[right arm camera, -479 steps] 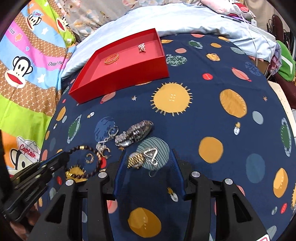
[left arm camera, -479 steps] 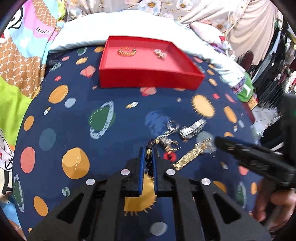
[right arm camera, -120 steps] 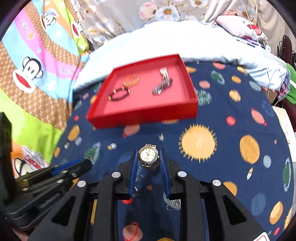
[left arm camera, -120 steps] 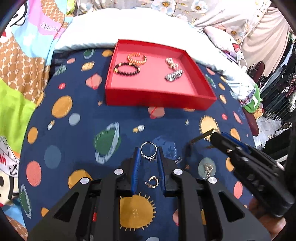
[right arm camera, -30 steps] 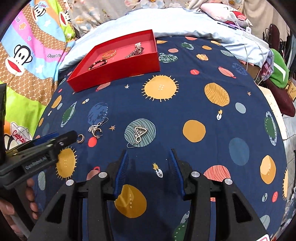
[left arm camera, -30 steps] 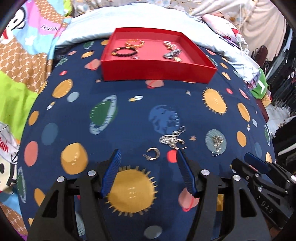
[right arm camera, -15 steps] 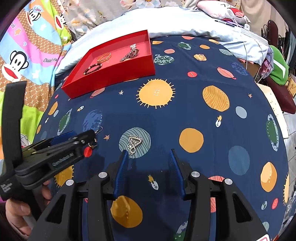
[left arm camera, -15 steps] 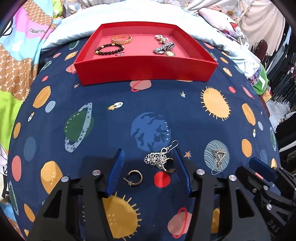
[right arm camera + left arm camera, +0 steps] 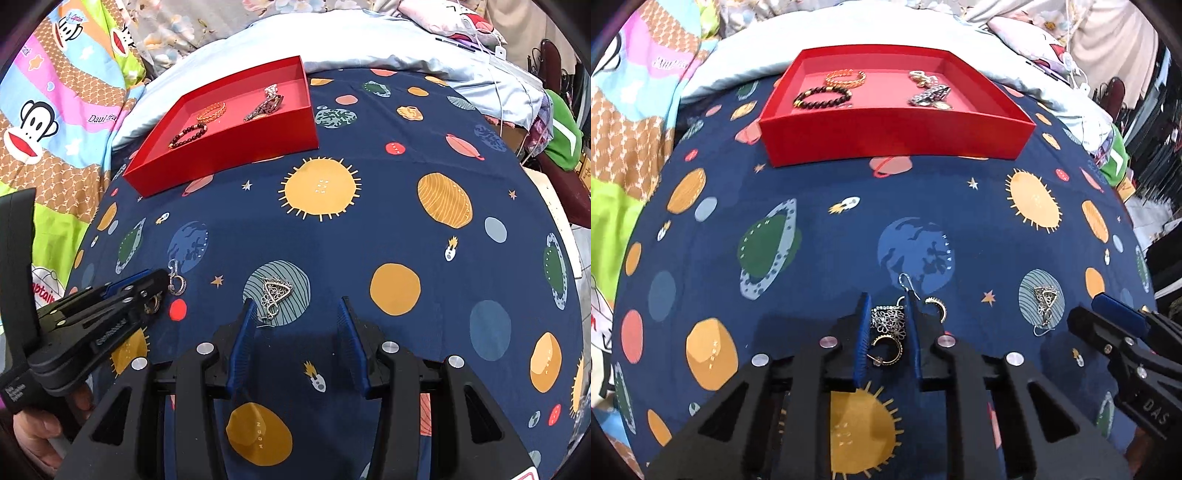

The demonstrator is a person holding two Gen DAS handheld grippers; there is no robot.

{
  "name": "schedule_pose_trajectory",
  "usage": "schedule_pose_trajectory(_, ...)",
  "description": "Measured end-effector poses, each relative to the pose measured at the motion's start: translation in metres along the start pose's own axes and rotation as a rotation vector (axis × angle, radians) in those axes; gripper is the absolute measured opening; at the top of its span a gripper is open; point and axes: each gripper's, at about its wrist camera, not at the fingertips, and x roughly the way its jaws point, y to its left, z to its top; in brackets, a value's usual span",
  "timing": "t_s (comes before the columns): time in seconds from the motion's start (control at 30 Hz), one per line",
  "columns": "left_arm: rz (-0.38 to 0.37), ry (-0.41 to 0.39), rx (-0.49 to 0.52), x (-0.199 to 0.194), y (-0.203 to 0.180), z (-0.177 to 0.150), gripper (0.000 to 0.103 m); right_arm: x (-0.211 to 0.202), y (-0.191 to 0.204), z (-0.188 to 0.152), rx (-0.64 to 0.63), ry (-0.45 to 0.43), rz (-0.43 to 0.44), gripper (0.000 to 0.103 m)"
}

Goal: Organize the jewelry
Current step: 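Grasp the silver chain bracelet with the left gripper while the right grasps the triangle-pendant necklace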

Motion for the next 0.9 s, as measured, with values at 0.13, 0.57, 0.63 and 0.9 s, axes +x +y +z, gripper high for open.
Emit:
schedule_pose_trajectory(0.13,-0.022,0.005,-0.035,-0.004,0.011,-0.001,0.017,0.001,-0.001,0.0,0.006,0.001,0.002,0.045)
schedule_pose_trajectory(0.57,-0.051,-0.015,-0.045,-0.02,0.015,0.001,0.017,0.005,0.002,0.001,-0.003,0.007,0.015,0.045)
schedule_pose_trajectory(0.63,-0.058,-0.023,-0.042,-0.025,0.014,0.003,0.017,0.008,0.003,0.001,-0.01,0.01,0.018,0.045)
schedule_pose_trajectory(0.9,-0.08,-0.042,-0.048,-0.041,0.012,0.008,0.017,0.022,0.007,0.004,-0.024,0.026,0.022,0.042)
